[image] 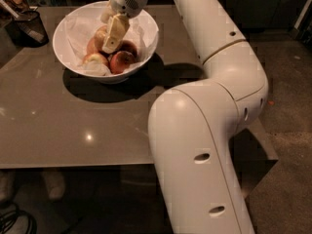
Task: Pick apple from white bowl
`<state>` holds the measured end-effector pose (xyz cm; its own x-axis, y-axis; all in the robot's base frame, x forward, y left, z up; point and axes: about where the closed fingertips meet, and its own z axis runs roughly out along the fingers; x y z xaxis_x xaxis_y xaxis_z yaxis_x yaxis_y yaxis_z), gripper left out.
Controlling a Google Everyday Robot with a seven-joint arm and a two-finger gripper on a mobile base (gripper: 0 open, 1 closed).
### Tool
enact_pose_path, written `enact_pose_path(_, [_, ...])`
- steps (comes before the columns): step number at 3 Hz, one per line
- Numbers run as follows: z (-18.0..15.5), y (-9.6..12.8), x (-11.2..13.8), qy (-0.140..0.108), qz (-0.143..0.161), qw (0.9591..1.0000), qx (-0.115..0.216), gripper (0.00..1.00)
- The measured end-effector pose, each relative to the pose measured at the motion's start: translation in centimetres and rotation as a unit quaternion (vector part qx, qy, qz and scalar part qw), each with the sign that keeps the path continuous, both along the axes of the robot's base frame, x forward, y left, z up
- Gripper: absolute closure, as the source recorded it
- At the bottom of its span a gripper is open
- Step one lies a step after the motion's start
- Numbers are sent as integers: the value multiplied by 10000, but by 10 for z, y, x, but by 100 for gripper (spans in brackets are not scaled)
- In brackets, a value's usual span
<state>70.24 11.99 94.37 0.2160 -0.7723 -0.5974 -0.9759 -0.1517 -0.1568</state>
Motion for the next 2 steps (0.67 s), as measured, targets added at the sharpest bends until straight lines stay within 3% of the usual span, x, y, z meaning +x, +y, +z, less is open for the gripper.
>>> enact_pose_path(2, [-13, -4, 3, 198, -26, 9997, 128, 22])
